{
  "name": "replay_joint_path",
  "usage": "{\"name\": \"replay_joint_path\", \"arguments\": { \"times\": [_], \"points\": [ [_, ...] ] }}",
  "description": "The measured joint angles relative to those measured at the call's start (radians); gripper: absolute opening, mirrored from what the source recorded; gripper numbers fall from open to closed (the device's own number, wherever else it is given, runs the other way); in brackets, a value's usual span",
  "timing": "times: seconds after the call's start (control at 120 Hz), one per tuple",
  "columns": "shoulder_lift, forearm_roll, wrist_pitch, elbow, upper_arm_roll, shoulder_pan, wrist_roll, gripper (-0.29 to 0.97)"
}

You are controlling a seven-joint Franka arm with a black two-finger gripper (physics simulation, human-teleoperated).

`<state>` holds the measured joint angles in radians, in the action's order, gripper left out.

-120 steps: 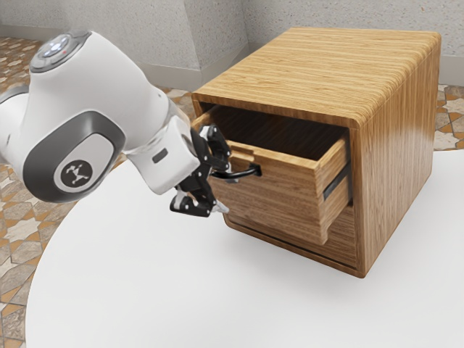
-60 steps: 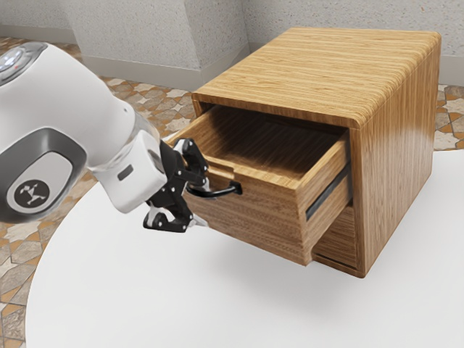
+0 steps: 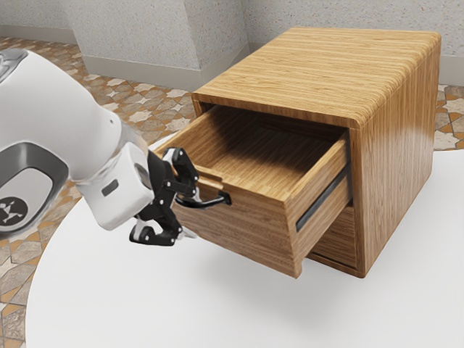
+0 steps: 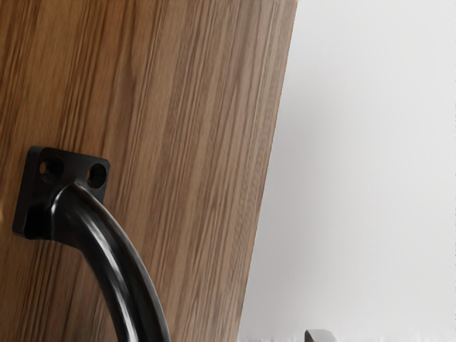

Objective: Pull the drawer handle with one arm to open the drawer

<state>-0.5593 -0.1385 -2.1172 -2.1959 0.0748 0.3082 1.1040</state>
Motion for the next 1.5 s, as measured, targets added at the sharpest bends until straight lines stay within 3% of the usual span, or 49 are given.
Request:
{"name": "replay_joint_path", "arguments": {
  "times": [0.125,0.575,0.708,1.008,1.142,1.317,1.5],
  "points": [
    [-0.021,0.0,0.008,-0.007,-0.011,-0.008,-0.003,0.21],
    [-0.031,0.0,0.023,-0.021,-0.022,-0.013,-0.011,0.28],
    [-0.031,0.001,0.024,-0.02,-0.023,-0.013,-0.012,0.43],
    [-0.061,-0.004,0.06,0.047,-0.043,-0.015,-0.012,0.61],
    [-0.061,-0.016,0.256,0.258,-0.17,-0.044,-0.139,0.65],
    [-0.035,-0.113,0.558,0.349,-0.19,-0.067,-0.429,0.67],
    [0.103,-0.137,0.705,0.462,-0.174,-0.079,-0.645,0.68]
  ]
}}
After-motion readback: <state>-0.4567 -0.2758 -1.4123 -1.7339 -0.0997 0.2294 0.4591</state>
